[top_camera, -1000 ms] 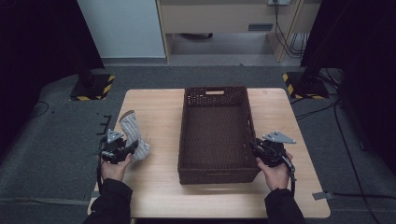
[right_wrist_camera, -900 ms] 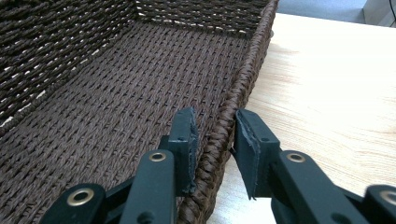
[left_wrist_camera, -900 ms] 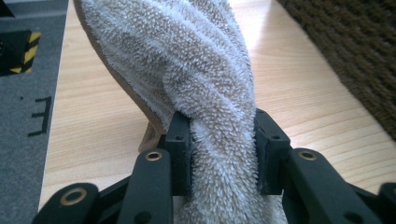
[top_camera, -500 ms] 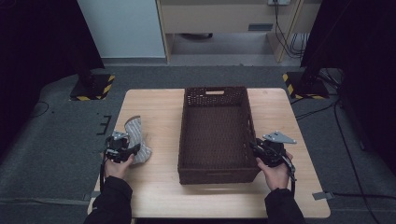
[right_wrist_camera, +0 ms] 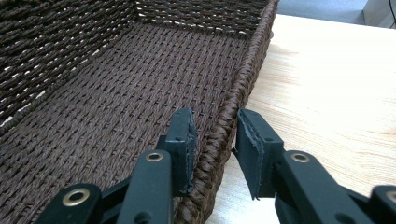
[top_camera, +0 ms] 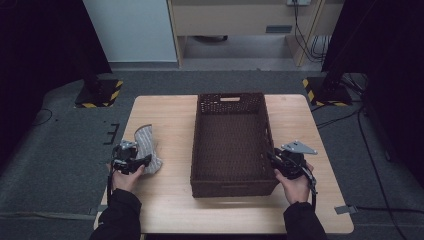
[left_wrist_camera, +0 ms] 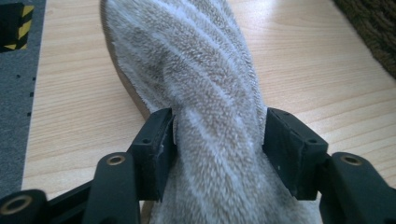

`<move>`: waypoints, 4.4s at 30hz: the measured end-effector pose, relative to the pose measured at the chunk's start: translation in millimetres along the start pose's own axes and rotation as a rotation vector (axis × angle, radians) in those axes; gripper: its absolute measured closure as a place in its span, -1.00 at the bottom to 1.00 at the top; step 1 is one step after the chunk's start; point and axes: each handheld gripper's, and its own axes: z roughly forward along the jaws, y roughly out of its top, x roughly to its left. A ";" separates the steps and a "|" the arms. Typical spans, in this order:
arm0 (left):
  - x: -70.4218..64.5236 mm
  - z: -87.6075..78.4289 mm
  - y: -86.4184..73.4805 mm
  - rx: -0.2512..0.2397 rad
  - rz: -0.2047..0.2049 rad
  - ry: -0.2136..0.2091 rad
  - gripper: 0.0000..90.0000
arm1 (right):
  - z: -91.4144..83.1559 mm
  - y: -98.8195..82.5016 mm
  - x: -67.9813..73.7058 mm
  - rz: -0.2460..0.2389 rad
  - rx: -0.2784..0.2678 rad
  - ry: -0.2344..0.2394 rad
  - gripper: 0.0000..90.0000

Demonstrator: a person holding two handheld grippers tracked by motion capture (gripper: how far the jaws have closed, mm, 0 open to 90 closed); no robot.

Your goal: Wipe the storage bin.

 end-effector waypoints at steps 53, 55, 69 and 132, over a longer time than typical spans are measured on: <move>-115.2 -52.0 36.6 -0.204 0.186 -0.242 -0.10 | 7.7 7.8 7.1 -0.057 -0.008 0.069 0.56; -122.0 -50.8 36.1 -0.196 0.204 -0.253 -0.06 | 8.4 7.8 9.1 -0.065 -0.011 0.072 0.56; -142.5 -40.5 30.1 -0.149 0.238 -0.260 0.30 | -1.1 8.9 8.0 -0.063 0.000 0.079 0.28; -144.4 -11.3 54.1 -0.152 0.218 -0.190 0.19 | -11.0 4.8 -5.0 -0.066 0.056 0.020 -0.02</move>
